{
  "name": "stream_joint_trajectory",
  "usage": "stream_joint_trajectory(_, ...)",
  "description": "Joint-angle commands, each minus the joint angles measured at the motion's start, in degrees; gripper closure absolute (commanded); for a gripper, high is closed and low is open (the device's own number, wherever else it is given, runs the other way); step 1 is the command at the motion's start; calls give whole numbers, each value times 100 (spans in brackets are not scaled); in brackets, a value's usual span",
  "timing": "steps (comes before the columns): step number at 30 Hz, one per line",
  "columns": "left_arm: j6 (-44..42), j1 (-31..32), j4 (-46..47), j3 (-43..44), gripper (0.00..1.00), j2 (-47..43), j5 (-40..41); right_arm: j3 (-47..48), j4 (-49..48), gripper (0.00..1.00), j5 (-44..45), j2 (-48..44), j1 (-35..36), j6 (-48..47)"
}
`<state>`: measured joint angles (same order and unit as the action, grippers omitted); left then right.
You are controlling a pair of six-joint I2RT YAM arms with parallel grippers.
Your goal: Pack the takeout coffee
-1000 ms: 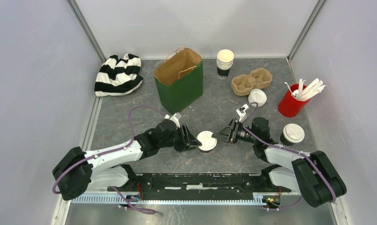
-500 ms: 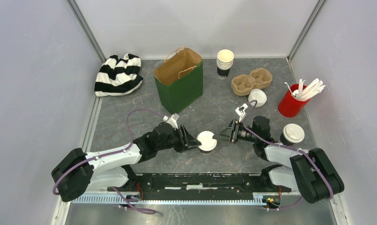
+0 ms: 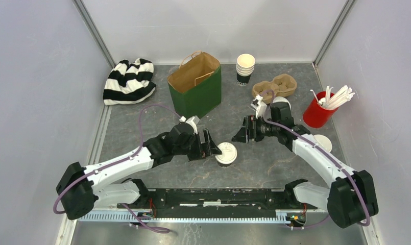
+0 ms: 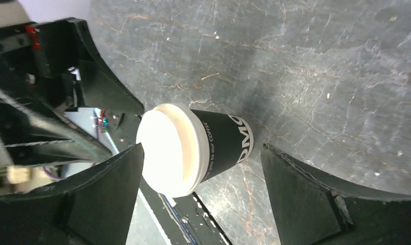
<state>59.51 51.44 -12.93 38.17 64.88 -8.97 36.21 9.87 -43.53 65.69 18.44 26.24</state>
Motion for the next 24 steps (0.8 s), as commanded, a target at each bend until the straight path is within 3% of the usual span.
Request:
stream_joint_trajectory(1, -632, -20, -543, 632, 3, -530, 265, 1125, 2121, 7, 1262, -21, 542, -1351)
stream_joint_trajectory(6, -706, -20, -1278, 1025, 1, -1217, 557, 2178, 3136, 2, 2994, 229, 1670, -1378)
stream_joint_trajectory(13, -537, -20, -2121, 1368, 0, -2098, 1077, 3049, 3807, 2, 4494, 939, 3139, -1098)
stream_joint_trajectory(24, -343, -19, -2381, 1282, 0, -2506, 1193, 3382, 3769, 2, 4869, 1492, 3872, -856)
